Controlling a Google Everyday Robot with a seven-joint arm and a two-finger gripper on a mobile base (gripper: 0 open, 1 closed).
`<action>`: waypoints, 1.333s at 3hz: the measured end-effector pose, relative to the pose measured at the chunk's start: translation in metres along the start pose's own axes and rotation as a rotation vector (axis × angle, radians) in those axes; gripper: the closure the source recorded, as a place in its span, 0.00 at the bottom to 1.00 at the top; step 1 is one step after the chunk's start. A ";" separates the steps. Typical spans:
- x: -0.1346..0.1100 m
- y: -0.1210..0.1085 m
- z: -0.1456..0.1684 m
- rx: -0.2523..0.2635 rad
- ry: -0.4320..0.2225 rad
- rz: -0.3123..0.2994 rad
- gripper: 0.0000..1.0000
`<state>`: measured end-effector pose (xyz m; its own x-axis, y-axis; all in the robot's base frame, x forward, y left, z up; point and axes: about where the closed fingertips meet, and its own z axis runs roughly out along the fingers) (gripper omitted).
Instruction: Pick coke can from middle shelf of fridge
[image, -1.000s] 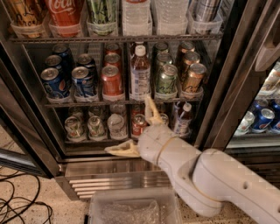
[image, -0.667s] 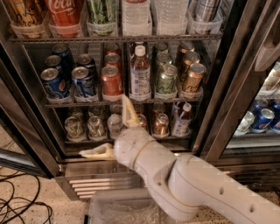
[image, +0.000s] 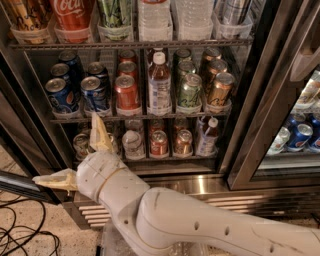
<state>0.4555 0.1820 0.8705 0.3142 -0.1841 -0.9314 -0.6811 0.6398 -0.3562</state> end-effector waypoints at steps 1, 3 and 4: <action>0.007 0.006 0.014 0.070 0.058 0.048 0.09; 0.058 -0.037 0.015 0.341 0.237 0.152 0.09; 0.088 -0.072 -0.004 0.522 0.309 0.205 0.08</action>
Offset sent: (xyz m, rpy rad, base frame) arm 0.1016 -0.1413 -0.0745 -0.0247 0.3005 -0.9779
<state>0.5297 0.1169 0.8145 -0.0468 -0.1758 -0.9833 -0.2704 0.9499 -0.1570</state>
